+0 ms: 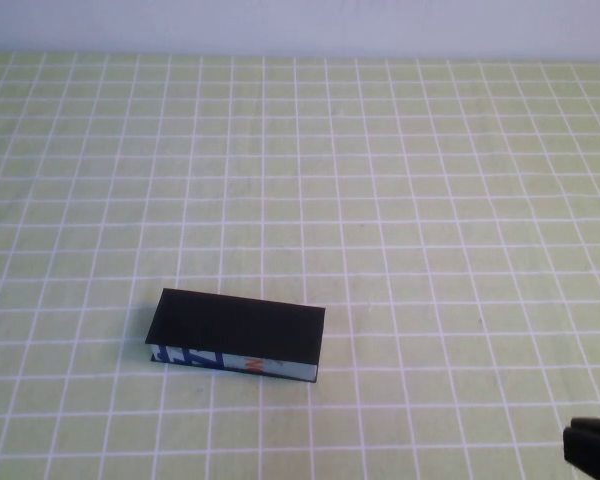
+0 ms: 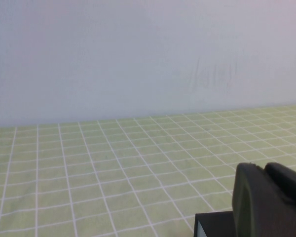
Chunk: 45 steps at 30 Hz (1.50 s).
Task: Return glasses to glasses case
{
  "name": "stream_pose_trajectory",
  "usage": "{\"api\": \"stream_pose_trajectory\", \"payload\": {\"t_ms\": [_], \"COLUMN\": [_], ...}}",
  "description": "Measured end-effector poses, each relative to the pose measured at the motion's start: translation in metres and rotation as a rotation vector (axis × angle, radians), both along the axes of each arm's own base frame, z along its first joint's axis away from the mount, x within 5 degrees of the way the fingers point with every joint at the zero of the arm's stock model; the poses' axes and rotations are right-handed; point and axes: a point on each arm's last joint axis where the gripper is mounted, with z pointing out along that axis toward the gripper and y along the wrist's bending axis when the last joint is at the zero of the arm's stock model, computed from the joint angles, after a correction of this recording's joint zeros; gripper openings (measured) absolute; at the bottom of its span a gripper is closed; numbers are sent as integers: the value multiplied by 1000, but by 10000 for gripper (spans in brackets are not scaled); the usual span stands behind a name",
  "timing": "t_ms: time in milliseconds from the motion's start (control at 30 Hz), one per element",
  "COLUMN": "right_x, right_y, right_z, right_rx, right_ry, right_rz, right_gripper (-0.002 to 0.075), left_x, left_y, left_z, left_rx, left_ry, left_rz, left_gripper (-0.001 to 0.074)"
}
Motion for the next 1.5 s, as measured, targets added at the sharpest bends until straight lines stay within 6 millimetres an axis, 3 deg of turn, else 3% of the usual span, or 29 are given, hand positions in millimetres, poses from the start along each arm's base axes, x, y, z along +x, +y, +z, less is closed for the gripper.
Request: {"api": "stream_pose_trajectory", "payload": {"t_ms": [267, 500, 700, 967, 1167, 1500], "right_x": [-3, 11, 25, 7, -4, -7], "right_y": [-4, -9, -39, -67, -69, -63], "right_z": [-27, -47, -75, -107, -125, -141], "right_rx": [-51, -71, -60, 36, 74, 8], "right_ry": [37, -83, -198, -293, -373, -208], "right_rz": [-4, -114, -461, -809, -834, -763], "right_gripper": [-11, -11, -11, -11, -11, -11], "left_x": [0, 0, 0, 0, 0, 0], "left_y": [0, 0, 1, 1, 1, 1], "left_z": [0, 0, 0, 0, 0, 0], "left_rx": [0, 0, -2, -4, -4, -4], "left_ry": [0, 0, -2, -2, -2, -2], "left_rz": [0, 0, 5, 7, 7, 7], "left_gripper": [-2, -2, -2, -2, -2, -2]}}
